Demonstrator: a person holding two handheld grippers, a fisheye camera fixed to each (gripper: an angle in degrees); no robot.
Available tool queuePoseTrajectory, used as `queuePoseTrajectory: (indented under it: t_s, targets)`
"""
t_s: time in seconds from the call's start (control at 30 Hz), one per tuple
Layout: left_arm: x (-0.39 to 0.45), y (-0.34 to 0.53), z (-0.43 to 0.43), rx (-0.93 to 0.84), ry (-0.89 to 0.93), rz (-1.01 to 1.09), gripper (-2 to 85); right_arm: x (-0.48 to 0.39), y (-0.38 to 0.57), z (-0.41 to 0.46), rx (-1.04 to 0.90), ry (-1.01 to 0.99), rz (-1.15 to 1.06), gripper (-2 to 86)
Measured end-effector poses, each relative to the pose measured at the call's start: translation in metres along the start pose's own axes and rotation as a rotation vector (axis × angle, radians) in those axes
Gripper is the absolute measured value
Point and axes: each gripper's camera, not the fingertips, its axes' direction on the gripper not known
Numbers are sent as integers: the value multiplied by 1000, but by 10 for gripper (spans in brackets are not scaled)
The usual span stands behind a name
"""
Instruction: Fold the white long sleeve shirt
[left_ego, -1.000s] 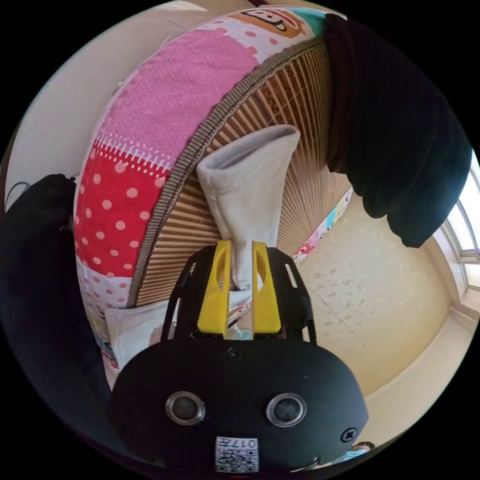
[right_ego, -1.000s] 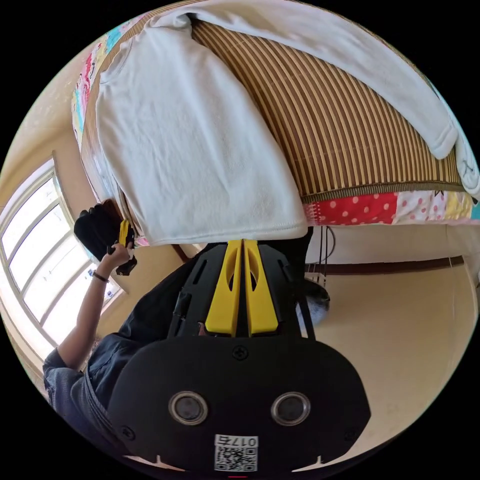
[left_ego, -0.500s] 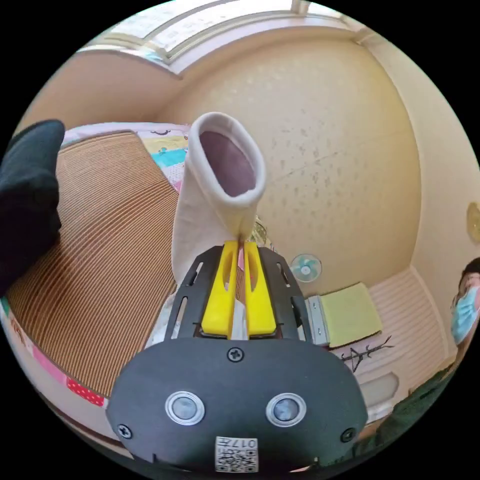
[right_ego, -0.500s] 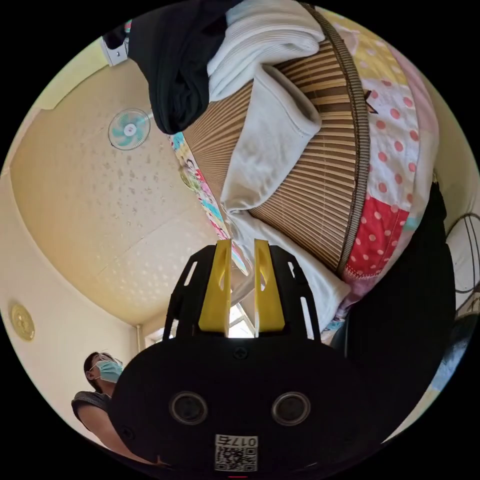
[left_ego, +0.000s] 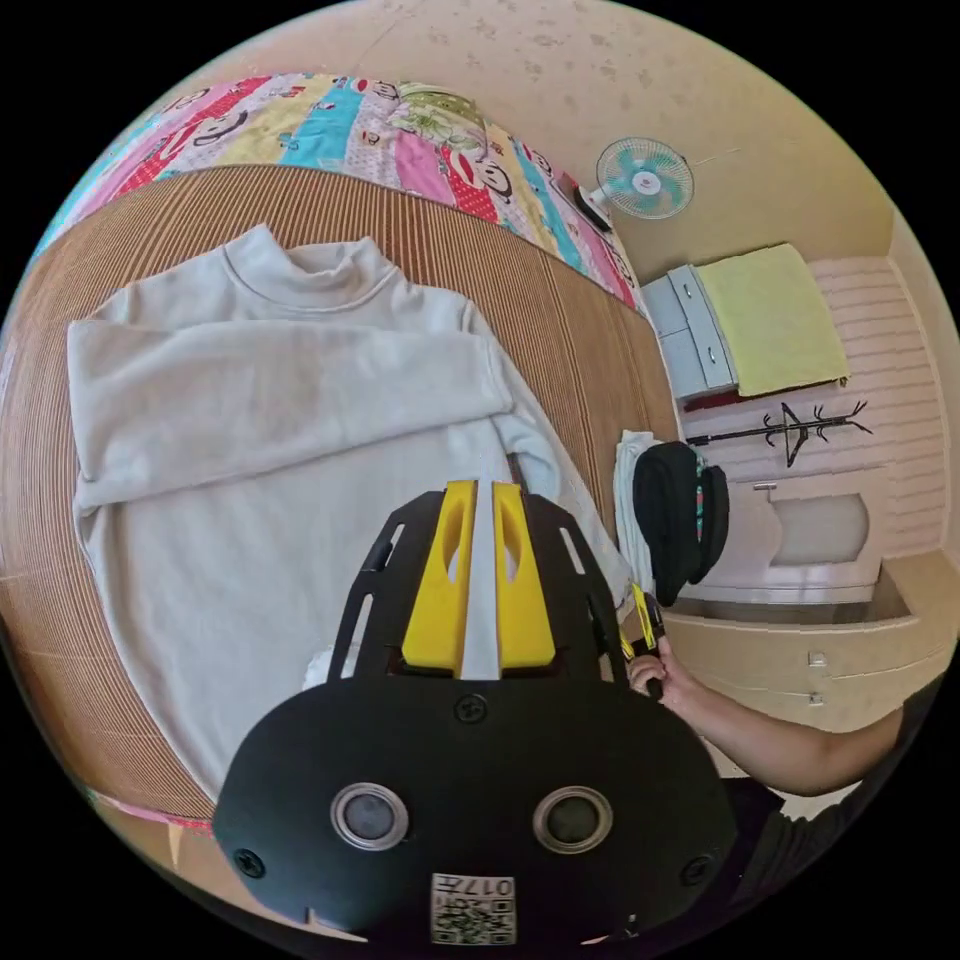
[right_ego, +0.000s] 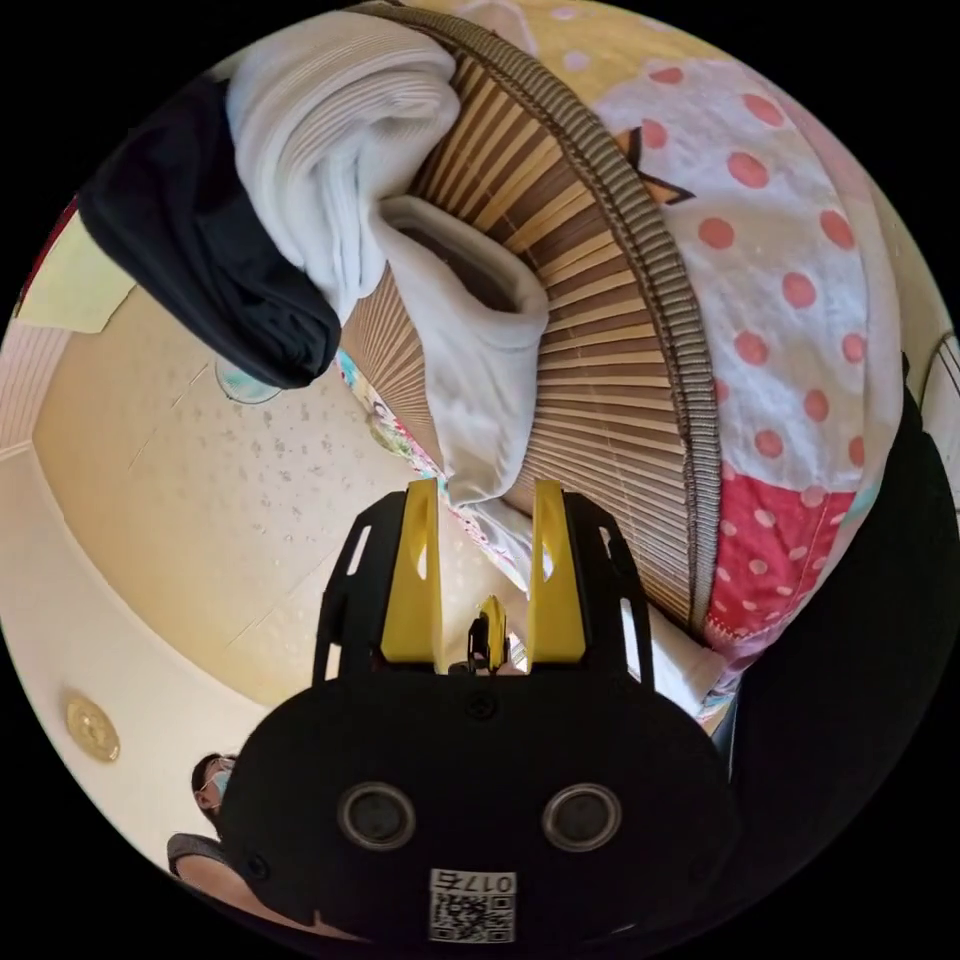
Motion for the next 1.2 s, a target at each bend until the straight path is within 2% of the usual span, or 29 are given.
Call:
queuePoseTrajectory:
  t_s: [0.13, 0.23, 0.3, 0.37, 0.5, 0.57, 0.67, 0.83, 0.9, 1.03, 1.13, 1.2]
  targets:
    - [-17, 47, 3, -69, -46, -44, 3, 2, -8, -5, 99, -69, 0, 98]
    - [-29, 78, -3, -128, -98, -49, -2, -30, 1, 2, 96, 13, -63, 43]
    - [-38, 97, -12, -150, -110, -63, -4, -67, 13, 22, -22, 63, -208, 31]
    - [-44, 107, -19, -154, -102, -72, -5, -126, 43, 51, -186, 221, -448, 21]
    - [-53, 131, -31, -160, -93, -101, -7, -210, 103, 53, -190, 254, -851, 16]
    - [-57, 143, -36, -155, -79, -115, -8, -244, 137, 43, -132, 343, -1081, 16]
    - [-62, 166, -40, -155, -83, -132, -8, -243, 135, 38, -15, 532, -1108, 19]
    - [-78, 208, -50, -149, -33, -210, -9, -229, 109, 65, 41, 646, -1002, 21]
    - [-84, 228, -63, -150, -47, -229, -7, -241, 131, 98, 31, 705, -1083, 21]
    - [-98, 261, -87, -126, -58, -268, 4, -262, 241, 207, -150, 696, -1439, 24]
    - [-118, 288, -105, -107, -69, -341, 43, -237, 331, 293, -378, 651, -1722, 28]
    - [-135, 307, -117, -86, -64, -404, 52, -205, 372, 344, -536, 639, -1821, 31]
